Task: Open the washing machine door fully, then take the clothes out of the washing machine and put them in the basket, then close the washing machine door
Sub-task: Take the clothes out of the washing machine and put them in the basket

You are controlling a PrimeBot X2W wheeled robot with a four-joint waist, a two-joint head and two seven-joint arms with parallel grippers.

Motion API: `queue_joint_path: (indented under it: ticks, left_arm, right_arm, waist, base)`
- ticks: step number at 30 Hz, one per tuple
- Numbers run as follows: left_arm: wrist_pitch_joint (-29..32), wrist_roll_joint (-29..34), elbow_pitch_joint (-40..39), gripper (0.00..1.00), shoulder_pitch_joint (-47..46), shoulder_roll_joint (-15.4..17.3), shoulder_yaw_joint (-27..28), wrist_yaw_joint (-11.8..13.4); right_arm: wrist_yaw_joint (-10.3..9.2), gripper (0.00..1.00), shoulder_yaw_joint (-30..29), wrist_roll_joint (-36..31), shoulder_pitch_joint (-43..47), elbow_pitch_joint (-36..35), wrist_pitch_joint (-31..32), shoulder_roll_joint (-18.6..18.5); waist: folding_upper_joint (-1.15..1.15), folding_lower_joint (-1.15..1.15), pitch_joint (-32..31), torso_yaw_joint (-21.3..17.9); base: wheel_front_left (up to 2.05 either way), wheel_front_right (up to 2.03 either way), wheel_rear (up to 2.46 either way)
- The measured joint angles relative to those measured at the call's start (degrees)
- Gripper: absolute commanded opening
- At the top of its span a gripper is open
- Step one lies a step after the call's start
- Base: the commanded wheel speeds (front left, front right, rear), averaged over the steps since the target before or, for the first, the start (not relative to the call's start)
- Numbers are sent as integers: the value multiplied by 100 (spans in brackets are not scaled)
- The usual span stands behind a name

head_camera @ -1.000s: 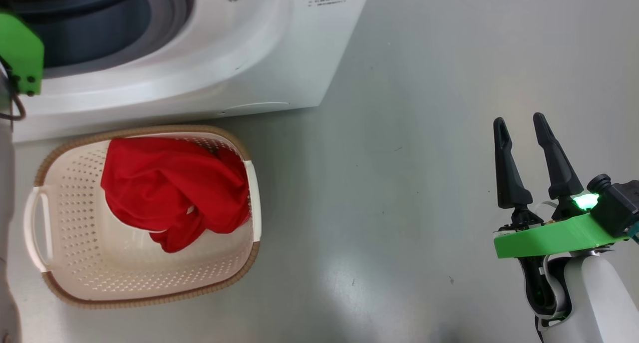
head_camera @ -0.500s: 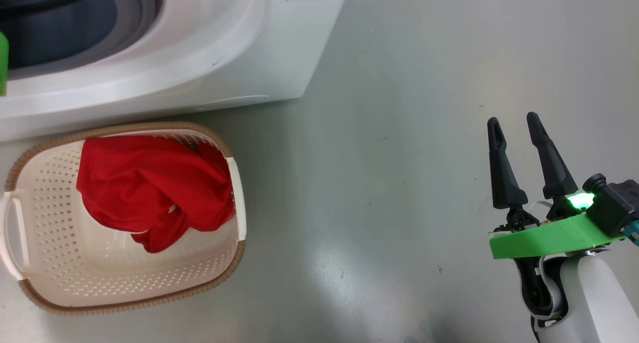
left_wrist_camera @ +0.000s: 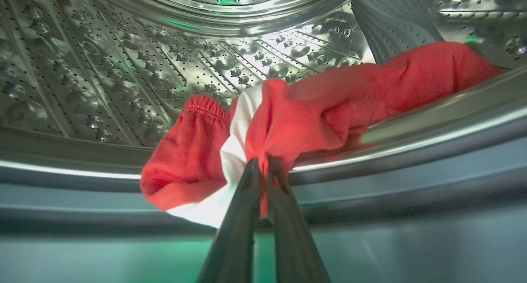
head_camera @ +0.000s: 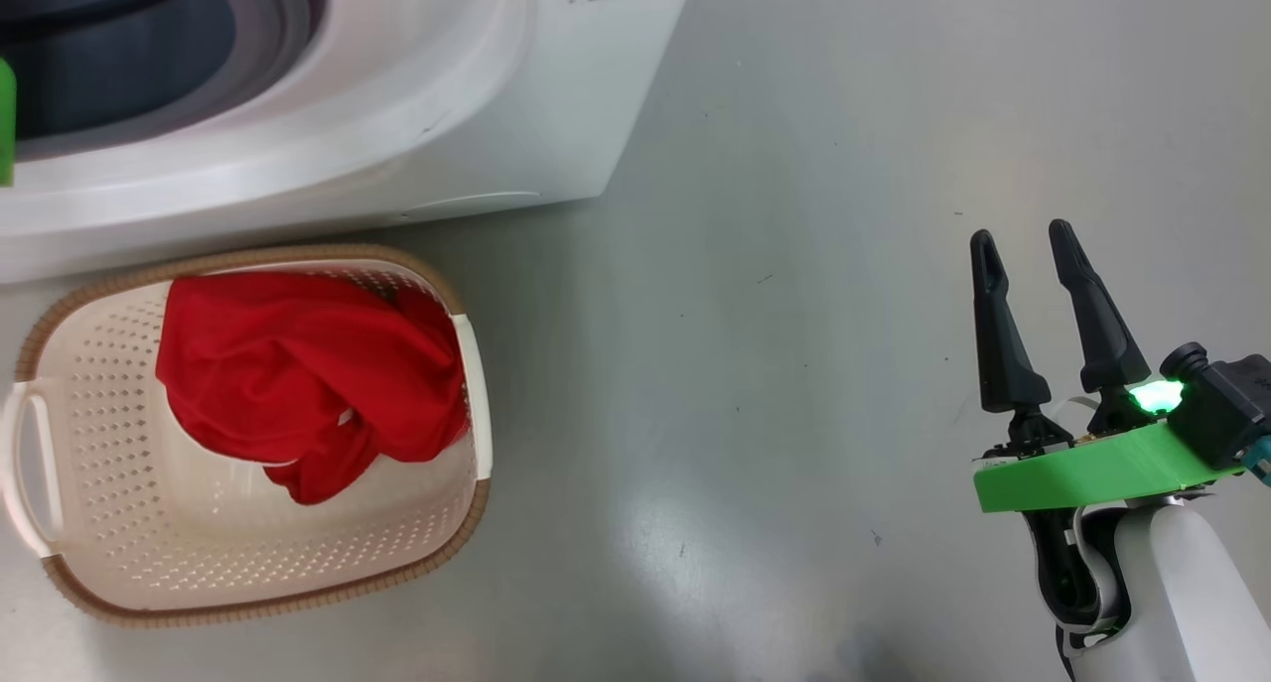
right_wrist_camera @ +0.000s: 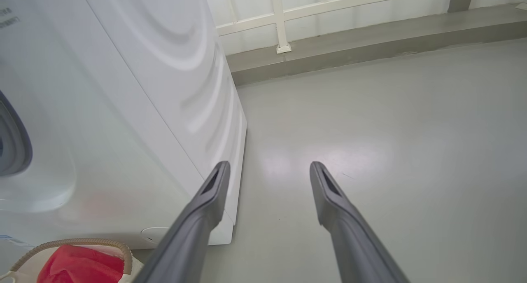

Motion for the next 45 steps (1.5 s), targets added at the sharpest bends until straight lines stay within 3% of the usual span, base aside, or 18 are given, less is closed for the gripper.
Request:
queue_joint_path:
  ticks: [5,11,19,30,45]
  left_arm:
    - [-279,-148,4,0,28,-67,18,1]
    - [-916,-543,-18,0,174,-380,207,-30]
    - [-1455,-1240,-501,0,568,-683,642,-385]
    - [-1479,-1835,-2836,0,2001,-1026,1162,-661]
    - [-1486,-1844,-5250,0,3606,-1551,1853,-996]
  right_arm:
    - [0,100,-16,0,0,3,0,0]
    - [0,100,-119,-5,2,10,0,-2]
    - [0,100,-146,-64,49,30,0,-1]
    - [0,100,-175,-180,287,62,0,-2]
    - [0,100,-186,-218,419,80,0,-3]
  waist:
    - [0,0,-59,48]
    - [0,0,-173,158]
    - [0,0,-426,335]
    - [0,0,-809,550]
    - [0,0,-1118,722]
  base:
    - [0,0,0]
    - [0,0,0]
    - [0,0,0]
    - [0,0,0]
    - [0,0,0]
